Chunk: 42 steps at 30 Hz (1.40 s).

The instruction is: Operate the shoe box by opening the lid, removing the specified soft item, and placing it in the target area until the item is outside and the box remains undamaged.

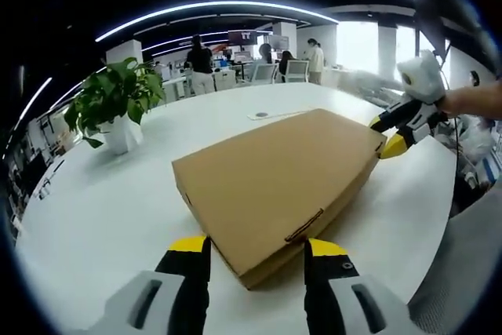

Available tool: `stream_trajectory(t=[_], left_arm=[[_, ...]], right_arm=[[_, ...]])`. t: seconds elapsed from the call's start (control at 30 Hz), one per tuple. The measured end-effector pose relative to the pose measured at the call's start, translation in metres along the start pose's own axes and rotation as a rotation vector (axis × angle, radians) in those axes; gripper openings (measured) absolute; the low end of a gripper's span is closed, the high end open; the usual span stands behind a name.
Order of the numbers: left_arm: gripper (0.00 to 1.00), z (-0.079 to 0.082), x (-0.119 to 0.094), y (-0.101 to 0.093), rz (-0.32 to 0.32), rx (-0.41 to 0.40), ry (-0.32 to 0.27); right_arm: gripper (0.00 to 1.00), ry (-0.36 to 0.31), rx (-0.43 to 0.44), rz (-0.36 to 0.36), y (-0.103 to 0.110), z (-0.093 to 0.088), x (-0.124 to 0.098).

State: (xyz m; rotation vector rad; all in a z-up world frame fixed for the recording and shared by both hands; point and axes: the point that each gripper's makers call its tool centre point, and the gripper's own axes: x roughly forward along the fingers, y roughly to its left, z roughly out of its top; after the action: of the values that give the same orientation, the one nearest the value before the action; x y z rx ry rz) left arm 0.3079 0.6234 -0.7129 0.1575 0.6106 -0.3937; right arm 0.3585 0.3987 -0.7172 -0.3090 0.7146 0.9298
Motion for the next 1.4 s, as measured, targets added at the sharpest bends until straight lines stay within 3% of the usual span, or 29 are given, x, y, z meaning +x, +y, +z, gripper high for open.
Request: stream_trajectory(t=[0.83,1.4], left_arm=[[0.47,-0.011,-0.020,0.009,-0.094,0.064,0.051],[0.47,-0.023,-0.039,0.029,-0.131,0.097,0.091]], right_arm=[[0.40,-0.030,0.071,-0.081,0.044,-0.008,-0.006],[0.38,-0.051,0.065,-0.079,0.079,-0.005,0.001]])
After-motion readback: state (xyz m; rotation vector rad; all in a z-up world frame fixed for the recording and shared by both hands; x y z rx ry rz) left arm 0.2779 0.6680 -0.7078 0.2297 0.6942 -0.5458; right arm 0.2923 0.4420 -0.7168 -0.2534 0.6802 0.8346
